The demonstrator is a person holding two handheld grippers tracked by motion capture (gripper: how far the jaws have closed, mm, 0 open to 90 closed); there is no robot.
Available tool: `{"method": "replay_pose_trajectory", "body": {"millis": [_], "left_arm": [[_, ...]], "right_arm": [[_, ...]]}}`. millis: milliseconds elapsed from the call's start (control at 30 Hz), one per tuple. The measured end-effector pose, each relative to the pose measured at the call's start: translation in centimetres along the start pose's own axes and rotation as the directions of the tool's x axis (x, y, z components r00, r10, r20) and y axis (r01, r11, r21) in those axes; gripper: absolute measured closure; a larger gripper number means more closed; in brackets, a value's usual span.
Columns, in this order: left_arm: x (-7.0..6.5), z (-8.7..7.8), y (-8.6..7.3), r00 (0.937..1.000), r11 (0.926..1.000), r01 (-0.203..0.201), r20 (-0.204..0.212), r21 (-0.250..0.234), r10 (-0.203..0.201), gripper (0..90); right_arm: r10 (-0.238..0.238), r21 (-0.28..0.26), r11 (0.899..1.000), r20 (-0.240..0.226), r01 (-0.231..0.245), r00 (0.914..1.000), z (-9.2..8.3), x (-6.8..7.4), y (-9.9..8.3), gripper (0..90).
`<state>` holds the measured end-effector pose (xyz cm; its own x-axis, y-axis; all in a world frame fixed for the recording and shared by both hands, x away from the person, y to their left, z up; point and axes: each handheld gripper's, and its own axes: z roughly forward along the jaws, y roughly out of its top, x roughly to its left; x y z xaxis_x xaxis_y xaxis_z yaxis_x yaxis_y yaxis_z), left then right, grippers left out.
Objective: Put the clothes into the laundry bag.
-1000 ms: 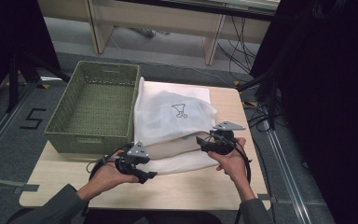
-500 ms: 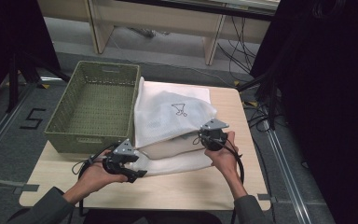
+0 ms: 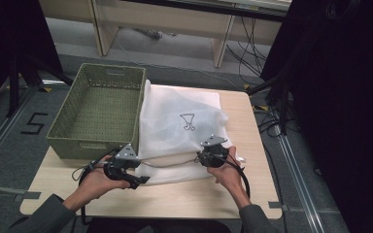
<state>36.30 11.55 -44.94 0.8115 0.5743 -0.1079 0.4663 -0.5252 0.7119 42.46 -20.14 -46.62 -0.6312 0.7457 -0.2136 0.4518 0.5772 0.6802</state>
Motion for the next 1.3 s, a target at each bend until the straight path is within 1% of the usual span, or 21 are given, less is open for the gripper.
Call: {"method": "replay_pose_trajectory", "body": {"millis": [67, 100, 133, 167, 300, 333, 367, 433, 500, 633, 733, 800, 867, 1033, 1067, 1133, 1167, 1200, 1233, 1267, 1300], "left_arm": [[0.0, -0.1, 0.0, 1.0000, 1.0000, -0.001, -0.003, 0.000, 0.001, 34.0], [0.0, -0.1, 0.0, 1.0000, 1.0000, -0.001, -0.003, 0.000, 0.001, 34.0], [0.0, -0.1, 0.0, 1.0000, 1.0000, -0.001, -0.009, 0.003, 0.001, 33.9], [0.1, -0.2, -0.1, 0.9999, 0.9999, -0.011, -0.011, 0.003, 0.011, 33.9], [0.2, -0.3, -0.1, 0.9999, 1.0000, -0.004, -0.010, -0.002, 0.004, 33.8], [0.3, -0.3, -0.2, 0.9999, 1.0000, 0.009, -0.012, -0.001, -0.009, 33.8], [0.4, -0.4, -0.2, 0.9999, 1.0000, 0.000, -0.015, 0.000, 0.000, 33.8], [0.5, -0.5, -0.3, 0.9999, 1.0000, 0.005, -0.011, -0.001, -0.005, 33.8], [0.7, -0.6, -0.4, 0.9998, 1.0000, -0.001, -0.018, 0.003, 0.001, 33.8], [0.8, -0.7, -0.5, 0.9995, 0.9997, 0.023, -0.021, -0.004, -0.023, 33.6], [0.8, -0.8, -0.6, 0.9996, 0.9998, 0.019, -0.019, -0.004, -0.019, 33.6], [0.9, -0.9, -0.6, 0.9996, 1.0000, 0.009, -0.028, -0.002, -0.009, 33.5], [0.9, -1.0, -0.7, 0.9994, 0.9998, 0.021, -0.027, -0.004, -0.022, 33.0], [1.0, -1.2, -0.9, 0.9994, 0.9998, 0.018, -0.030, -0.008, -0.018, 32.7], [1.1, -1.3, -1.0, 0.9993, 0.9998, 0.020, -0.032, -0.010, -0.020, 32.4], [1.1, -1.4, -1.1, 0.9986, 0.9994, 0.031, -0.043, -0.016, -0.032, 31.9], [1.3, -1.5, -1.1, 0.9989, 0.9995, 0.019, -0.042, -0.023, -0.020, 31.8], [1.2, -1.5, -1.1, 0.9979, 0.9988, 0.036, -0.053, -0.033, -0.038, 31.7], [1.4, -1.6, -1.1, 0.9984, 0.9990, 0.025, -0.051, -0.038, -0.027, 31.5], [1.3, -1.7, -1.2, 0.9978, 0.9980, 0.041, -0.049, -0.048, -0.043, 31.3], [1.4, -1.8, -1.1, 0.9979, 0.9982, 0.028, -0.056, -0.053, -0.031, 31.2]], "right_arm": [[-0.021, -0.064, 0.998, -0.015, 0.020, 0.9997, -0.9, 1.0, 0.5, 62.8], [-0.021, -0.064, 0.998, -0.015, 0.020, 0.9997, -0.9, 1.0, 0.5, 62.8], [-0.082, -0.104, 0.991, -0.011, 0.081, 0.9966, -1.3, 1.7, 1.1, 75.5], [-0.103, -0.103, 0.989, -0.005, 0.102, 0.9947, -1.2, 2.0, 1.3, 79.8], [-0.126, 0.014, 0.992, -0.035, 0.127, 0.9914, 0.8, 2.5, 1.1, 87.3], [-0.095, 0.055, 0.994, -0.041, 0.097, 0.9946, 1.4, 2.8, 0.9, 88.0], [-0.077, 0.090, 0.993, -0.047, 0.081, 0.9959, 2.0, 3.0, 0.6, 89.1], [-0.087, 0.146, 0.985, -0.070, 0.097, 0.9938, 3.4, 2.9, -0.1, 90.0], [-0.058, 0.126, 0.990, -0.074, 0.067, 0.9956, 3.5, 2.6, -0.2, 90.0], [-0.030, 0.113, 0.993, -0.070, 0.038, 0.9971, 3.3, 2.3, -0.3, 89.8], [0.009, 0.068, 0.998, -0.073, -0.004, 0.9973, 2.3, 2.2, 0.1, 82.6], [0.016, 0.049, 0.999, -0.083, -0.012, 0.9964, 1.3, 2.2, 0.3, 79.4], [0.023, 0.022, 1.000, -0.091, -0.021, 0.9956, 0.5, 2.2, 0.4, 77.2], [0.049, 0.010, 0.999, -0.106, -0.048, 0.9932, -0.5, 2.0, 0.3, 72.3], [0.080, 0.008, 0.997, -0.107, -0.080, 0.9910, -0.5, 1.9, 0.1, 67.6], [0.085, 0.010, 0.996, -0.115, -0.084, 0.9898, -0.7, 1.6, 0.0, 62.2], [0.106, 0.014, 0.994, -0.119, -0.105, 0.9873, -0.8, 1.6, 0.0, 58.7], [0.118, 0.000, 0.993, -0.115, -0.119, 0.9862, -0.9, 1.5, 0.0, 55.0], [0.167, 0.004, 0.986, -0.123, -0.167, 0.9783, -1.1, 1.5, 0.0, 51.8], [0.176, -0.006, 0.984, -0.129, -0.178, 0.9759, -1.2, 1.3, -0.1, 48.9], [0.194, -0.012, 0.980, -0.138, -0.198, 0.9712, -1.3, 1.2, -0.1, 46.5]]}}
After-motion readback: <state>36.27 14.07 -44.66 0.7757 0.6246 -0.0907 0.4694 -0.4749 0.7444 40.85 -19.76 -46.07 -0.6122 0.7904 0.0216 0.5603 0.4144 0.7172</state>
